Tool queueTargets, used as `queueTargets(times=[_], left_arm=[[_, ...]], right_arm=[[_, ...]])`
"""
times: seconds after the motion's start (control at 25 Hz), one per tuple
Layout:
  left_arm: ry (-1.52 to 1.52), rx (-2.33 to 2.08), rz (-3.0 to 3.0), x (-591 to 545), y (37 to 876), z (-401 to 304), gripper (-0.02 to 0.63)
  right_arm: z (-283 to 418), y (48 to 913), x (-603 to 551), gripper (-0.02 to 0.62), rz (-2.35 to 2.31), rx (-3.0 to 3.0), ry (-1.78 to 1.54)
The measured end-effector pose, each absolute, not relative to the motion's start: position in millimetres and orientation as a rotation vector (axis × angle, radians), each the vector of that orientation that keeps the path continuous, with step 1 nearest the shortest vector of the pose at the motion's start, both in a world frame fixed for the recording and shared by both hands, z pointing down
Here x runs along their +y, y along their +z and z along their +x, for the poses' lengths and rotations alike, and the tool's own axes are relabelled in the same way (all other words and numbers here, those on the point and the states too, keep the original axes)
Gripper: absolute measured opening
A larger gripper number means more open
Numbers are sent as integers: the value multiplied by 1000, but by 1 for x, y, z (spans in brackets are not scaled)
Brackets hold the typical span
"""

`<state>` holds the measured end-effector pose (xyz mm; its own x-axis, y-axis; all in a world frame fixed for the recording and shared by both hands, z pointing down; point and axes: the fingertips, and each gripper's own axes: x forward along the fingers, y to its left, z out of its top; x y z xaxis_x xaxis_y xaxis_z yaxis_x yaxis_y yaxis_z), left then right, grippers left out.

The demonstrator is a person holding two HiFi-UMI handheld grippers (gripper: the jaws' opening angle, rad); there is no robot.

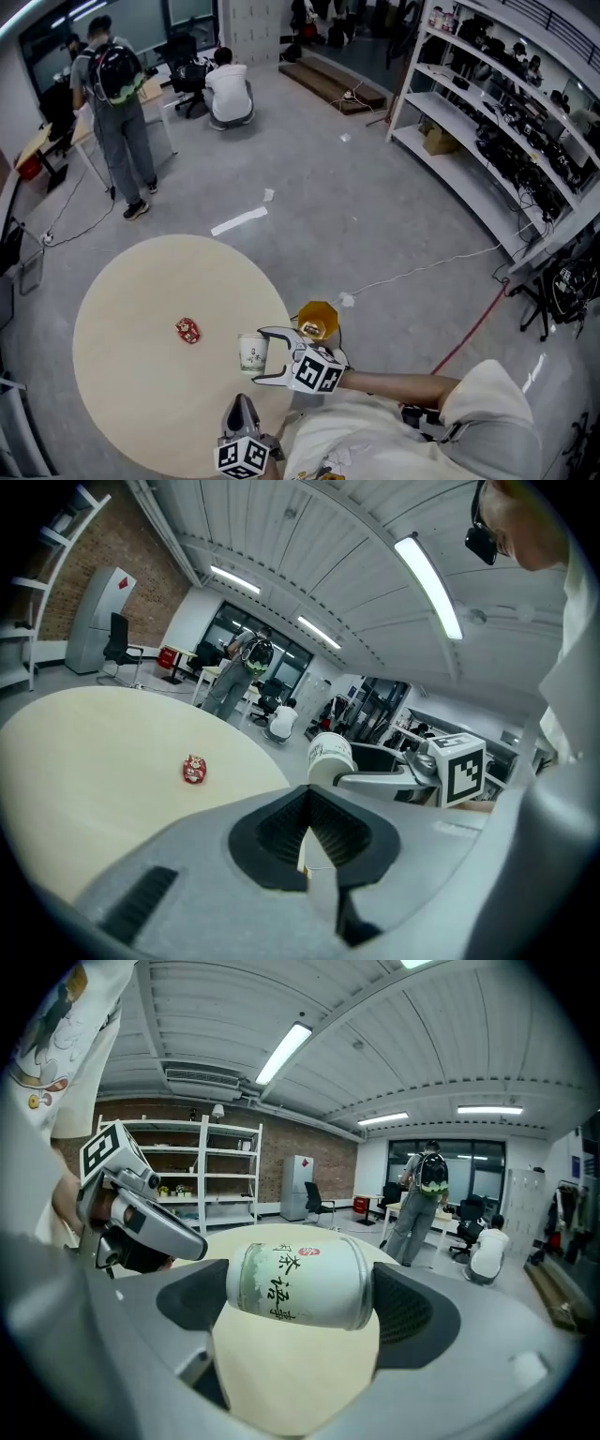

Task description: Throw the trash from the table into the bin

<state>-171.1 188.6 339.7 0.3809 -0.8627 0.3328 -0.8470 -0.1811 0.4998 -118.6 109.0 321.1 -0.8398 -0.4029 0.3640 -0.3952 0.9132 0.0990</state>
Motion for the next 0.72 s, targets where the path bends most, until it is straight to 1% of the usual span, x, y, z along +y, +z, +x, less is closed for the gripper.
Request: queueTargets(times=[0.52,0.72], left_arm=[[85,-1341,2080,122,344,-64,3],[120,-1315,2078,93,347,-24,3]], right_arm=[[9,323,51,489,747,-2664,57],[54,343,19,489,813,-2640,108]])
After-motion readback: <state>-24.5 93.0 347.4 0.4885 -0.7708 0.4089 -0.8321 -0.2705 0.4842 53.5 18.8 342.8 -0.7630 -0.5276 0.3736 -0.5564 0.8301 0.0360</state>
